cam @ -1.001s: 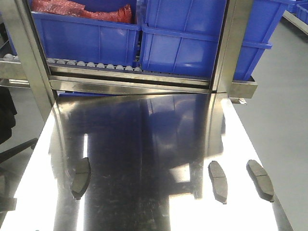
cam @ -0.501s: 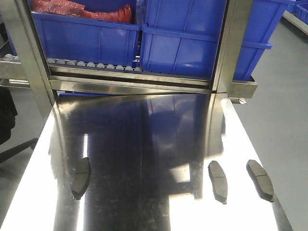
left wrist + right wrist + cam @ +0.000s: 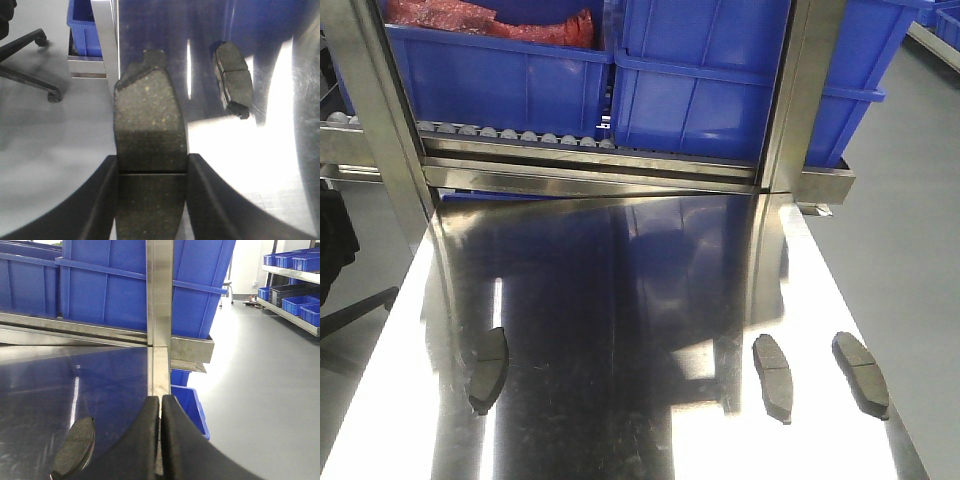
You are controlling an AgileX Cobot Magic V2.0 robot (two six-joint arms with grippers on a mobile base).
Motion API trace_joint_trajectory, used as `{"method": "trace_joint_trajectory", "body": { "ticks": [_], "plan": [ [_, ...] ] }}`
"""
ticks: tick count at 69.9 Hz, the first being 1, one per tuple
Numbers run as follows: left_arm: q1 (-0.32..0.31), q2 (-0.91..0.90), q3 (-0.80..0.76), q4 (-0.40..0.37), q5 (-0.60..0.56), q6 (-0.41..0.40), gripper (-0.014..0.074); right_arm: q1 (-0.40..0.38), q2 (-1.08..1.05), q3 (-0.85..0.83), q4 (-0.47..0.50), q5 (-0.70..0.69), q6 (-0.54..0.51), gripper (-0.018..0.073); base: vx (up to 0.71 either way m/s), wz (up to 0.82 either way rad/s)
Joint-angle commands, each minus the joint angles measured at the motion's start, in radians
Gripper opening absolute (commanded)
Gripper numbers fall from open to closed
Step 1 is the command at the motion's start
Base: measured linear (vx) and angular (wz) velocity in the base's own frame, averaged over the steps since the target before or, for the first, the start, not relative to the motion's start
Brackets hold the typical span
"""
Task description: Move and align brake pads A on conveyor
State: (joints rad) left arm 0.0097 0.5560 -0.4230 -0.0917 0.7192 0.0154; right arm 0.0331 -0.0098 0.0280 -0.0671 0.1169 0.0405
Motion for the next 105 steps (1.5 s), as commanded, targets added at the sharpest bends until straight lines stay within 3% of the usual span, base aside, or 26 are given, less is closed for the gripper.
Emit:
{"method": "trace_joint_trajectory", "body": {
  "ticks": [1,73,86,105],
  "plan": [
    [-0.006,-0.002,-0.029,-0.012,-0.065,0.000,0.0129,-0.004,-0.010,0.006,-0.007,-0.073,-0.006,-0.0003,0.00,0.00],
    [-0.006,-0.002,-0.029,-0.012,-0.065,0.000,0.0129,-0.004,-0.010,-0.013,-0.007,-0.065,-0.006,-0.0003,0.00,0.00],
    [-0.006,-0.002,-0.029,-0.012,-0.065,0.000,0.0129,-0.004,0.086,-0.201,-0.007,0.093,-0.006,-0.0003,0.00,0.00],
    [-0.006,-0.002,-0.029,-0.012,-0.065,0.000,0.0129,-0.004,0.447,-0.511,-0.033,0.372,-0.012,-0.0002,0.00,0.00]
  ]
}}
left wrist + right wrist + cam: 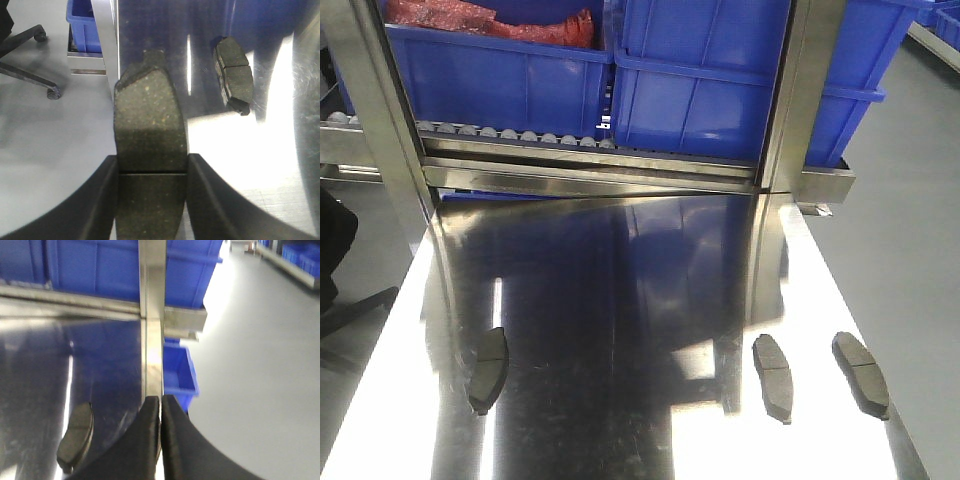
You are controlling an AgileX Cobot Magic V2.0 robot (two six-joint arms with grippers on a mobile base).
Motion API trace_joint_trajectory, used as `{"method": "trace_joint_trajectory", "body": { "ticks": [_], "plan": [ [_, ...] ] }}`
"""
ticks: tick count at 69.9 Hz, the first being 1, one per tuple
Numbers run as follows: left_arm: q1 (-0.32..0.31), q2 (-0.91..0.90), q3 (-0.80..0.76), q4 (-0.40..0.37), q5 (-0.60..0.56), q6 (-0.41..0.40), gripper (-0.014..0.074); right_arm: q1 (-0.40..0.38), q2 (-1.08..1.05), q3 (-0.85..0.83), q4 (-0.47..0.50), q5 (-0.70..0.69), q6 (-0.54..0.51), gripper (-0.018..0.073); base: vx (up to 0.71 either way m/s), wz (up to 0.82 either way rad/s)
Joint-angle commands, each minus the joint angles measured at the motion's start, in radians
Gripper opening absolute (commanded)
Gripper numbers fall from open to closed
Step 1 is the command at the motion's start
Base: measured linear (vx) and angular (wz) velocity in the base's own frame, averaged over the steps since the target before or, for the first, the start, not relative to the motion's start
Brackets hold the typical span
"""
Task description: Move and align brake pads A on conveyor
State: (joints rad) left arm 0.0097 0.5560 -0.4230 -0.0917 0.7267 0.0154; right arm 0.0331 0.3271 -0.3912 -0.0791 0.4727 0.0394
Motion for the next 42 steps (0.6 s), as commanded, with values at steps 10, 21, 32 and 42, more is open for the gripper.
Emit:
{"method": "trace_joint_trajectory", "body": {
  "ticks": [10,21,32,42],
  "plan": [
    [-0.006,-0.002,-0.029,-0.012,-0.072,0.000,0.0129,-0.004,0.244,-0.123,-0.021,0.039,-0.010,0.0001,0.00,0.00],
    [-0.006,-0.002,-0.029,-0.012,-0.072,0.000,0.0129,-0.004,0.273,-0.123,-0.021,0.038,-0.010,0.0080,0.00,0.00],
    [-0.006,-0.002,-0.029,-0.012,-0.072,0.000,0.0129,-0.004,0.273,-0.123,-0.021,0.039,-0.010,0.0308,0.00,0.00],
    [-0.006,-0.002,-0.029,-0.012,-0.072,0.000,0.0129,-0.004,0.273,-0.121,-0.021,0.038,-0.010,0.0568,0.00,0.00]
  ]
}}
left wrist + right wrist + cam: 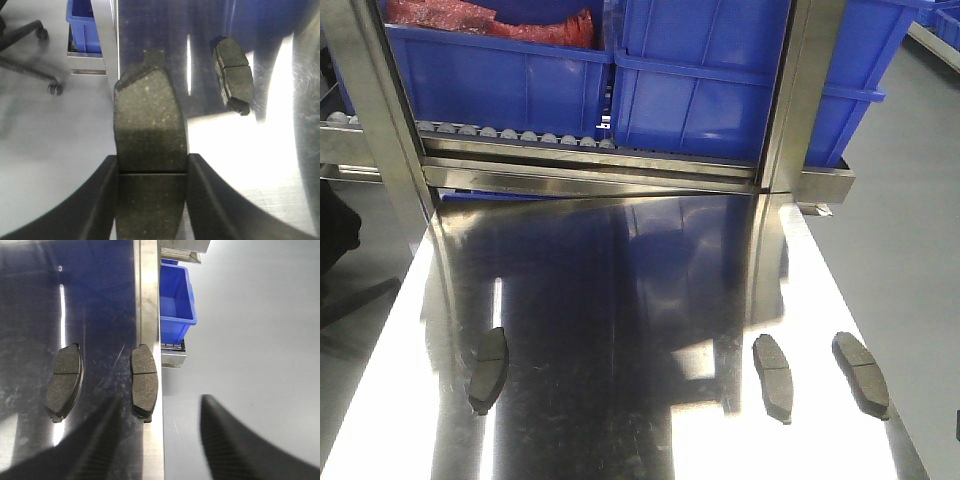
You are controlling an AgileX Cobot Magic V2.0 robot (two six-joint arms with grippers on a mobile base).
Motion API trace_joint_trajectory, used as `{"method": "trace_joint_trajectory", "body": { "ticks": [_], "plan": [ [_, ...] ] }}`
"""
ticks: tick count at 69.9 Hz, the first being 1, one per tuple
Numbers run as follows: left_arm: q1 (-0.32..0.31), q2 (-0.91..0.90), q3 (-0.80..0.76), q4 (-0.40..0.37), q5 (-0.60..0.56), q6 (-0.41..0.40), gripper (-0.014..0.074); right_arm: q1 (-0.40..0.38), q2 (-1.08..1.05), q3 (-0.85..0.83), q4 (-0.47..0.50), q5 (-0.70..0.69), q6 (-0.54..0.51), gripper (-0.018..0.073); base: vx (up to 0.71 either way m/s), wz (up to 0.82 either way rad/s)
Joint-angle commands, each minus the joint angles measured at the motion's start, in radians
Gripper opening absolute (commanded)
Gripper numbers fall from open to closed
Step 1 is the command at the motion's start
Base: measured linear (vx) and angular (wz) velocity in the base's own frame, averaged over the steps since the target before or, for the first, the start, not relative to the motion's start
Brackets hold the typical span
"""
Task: Move and align brake pads A on conveyor
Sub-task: 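Lower the right gripper onto the brake pad nearest it and close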
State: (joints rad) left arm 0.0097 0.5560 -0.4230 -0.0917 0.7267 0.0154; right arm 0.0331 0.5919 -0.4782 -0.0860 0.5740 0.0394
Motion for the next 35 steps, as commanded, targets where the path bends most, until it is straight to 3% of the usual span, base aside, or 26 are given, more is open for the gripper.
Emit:
{"method": "trace_joint_trajectory", "body": {
  "ticks": [1,12,35],
  "plan": [
    [-0.006,-0.002,-0.029,-0.012,-0.072,0.000,0.0129,-0.004,0.008,-0.034,-0.014,-0.063,-0.010,0.0598,0.00,0.00],
    [-0.006,-0.002,-0.029,-0.012,-0.072,0.000,0.0129,-0.004,0.008,-0.034,-0.008,-0.078,-0.004,0.0711,0.00,0.00],
    [-0.006,-0.002,-0.029,-0.012,-0.073,0.000,0.0129,-0.004,0.219,-0.133,-0.003,-0.042,-0.003,0.0627,0.00,0.00]
  ]
}}
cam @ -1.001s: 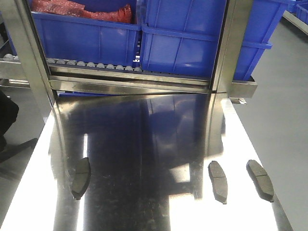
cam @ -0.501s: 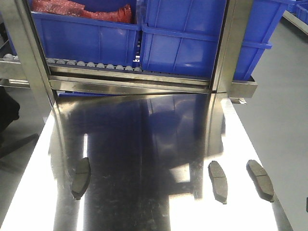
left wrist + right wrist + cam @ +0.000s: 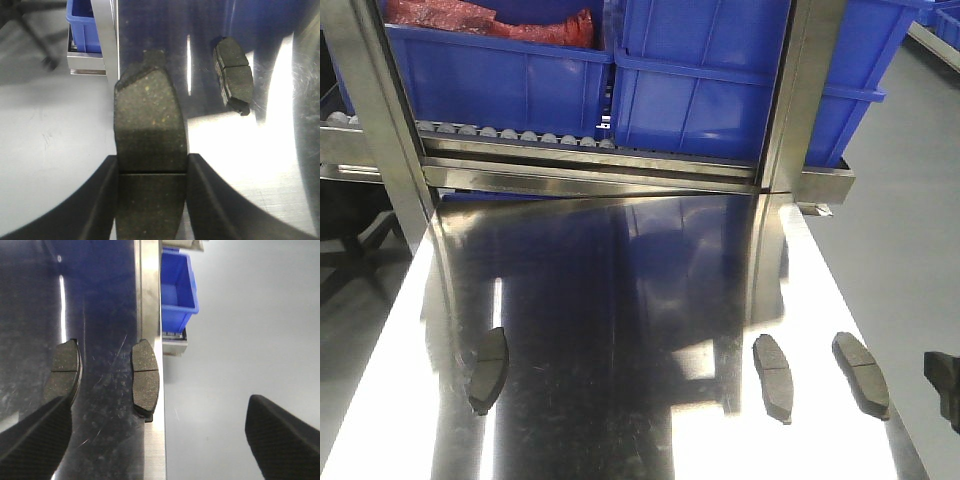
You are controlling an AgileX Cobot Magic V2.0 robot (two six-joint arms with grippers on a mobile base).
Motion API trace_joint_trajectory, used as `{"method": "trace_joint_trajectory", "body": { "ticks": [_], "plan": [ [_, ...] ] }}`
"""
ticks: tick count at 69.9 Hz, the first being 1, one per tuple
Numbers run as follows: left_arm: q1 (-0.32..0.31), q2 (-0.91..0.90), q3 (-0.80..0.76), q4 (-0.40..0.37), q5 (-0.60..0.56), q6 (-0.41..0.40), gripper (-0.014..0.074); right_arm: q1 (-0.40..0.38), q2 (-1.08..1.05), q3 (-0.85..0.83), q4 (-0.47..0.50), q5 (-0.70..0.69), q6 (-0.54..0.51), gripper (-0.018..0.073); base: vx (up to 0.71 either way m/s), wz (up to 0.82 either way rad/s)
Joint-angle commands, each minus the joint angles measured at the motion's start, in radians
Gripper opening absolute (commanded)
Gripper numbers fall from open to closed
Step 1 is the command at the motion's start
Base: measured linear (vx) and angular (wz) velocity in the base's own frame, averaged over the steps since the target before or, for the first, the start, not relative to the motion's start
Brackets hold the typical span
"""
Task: Move and align brake pads A on conveyor
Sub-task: 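Lower the right gripper onto the brake pad nearest it and close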
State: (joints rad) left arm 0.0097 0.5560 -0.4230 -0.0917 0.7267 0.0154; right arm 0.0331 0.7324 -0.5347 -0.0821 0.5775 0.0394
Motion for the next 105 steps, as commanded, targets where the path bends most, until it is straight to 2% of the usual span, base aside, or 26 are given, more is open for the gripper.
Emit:
{"method": "trace_joint_trajectory", "body": {
  "ticks": [1,57,83,105],
  "plan": [
    [-0.006,-0.002,-0.029,-0.012,-0.073,0.000,0.0129,-0.004,0.095,-0.085,-0.007,-0.043,-0.003,0.0624,0.00,0.00],
    [-0.006,-0.002,-0.029,-0.012,-0.073,0.000,0.0129,-0.004,0.856,-0.451,0.008,-0.023,-0.034,0.0594,0.00,0.00],
    [-0.006,-0.002,-0.029,-0.012,-0.073,0.000,0.0129,-0.004,0.964,-0.472,0.033,0.013,-0.039,0.0589,0.00,0.00],
    [-0.006,-0.002,-0.029,-0.012,-0.073,0.000,0.0129,-0.004,0.997,-0.472,0.062,0.027,-0.071,0.0508,0.00,0.00]
  ]
}}
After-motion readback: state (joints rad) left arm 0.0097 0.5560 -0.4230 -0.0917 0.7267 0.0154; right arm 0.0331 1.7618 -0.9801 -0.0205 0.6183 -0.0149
